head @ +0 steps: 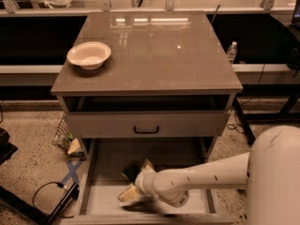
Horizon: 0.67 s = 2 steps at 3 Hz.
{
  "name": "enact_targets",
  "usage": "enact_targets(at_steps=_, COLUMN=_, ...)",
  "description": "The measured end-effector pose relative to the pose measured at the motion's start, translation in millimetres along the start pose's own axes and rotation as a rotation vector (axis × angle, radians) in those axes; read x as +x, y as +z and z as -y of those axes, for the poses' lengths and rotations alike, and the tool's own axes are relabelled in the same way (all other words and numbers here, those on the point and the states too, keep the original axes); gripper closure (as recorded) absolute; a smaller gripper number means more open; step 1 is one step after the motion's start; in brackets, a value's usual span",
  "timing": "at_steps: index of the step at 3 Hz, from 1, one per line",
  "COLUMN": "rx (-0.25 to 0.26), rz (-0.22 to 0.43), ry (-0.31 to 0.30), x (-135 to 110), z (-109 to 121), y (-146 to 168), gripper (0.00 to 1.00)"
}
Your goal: Pick sponge from middle drawer and place on counter
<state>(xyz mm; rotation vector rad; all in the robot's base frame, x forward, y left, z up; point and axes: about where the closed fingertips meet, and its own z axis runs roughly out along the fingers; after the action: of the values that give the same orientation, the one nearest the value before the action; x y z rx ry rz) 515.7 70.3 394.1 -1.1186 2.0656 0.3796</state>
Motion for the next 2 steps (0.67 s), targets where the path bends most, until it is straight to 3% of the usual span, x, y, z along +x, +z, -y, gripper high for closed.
enact_targets(at_steps=1, rx=0.000, rz=0.007, ry=0.001, x=-0.6, z=-1.3, y=-0.2, gripper=0.00)
enact_targets(at_steps=2, rx=-0.034, rz=-0.034, ry=0.038, x=7.8, z=7.9, y=18.6, gripper=0.00)
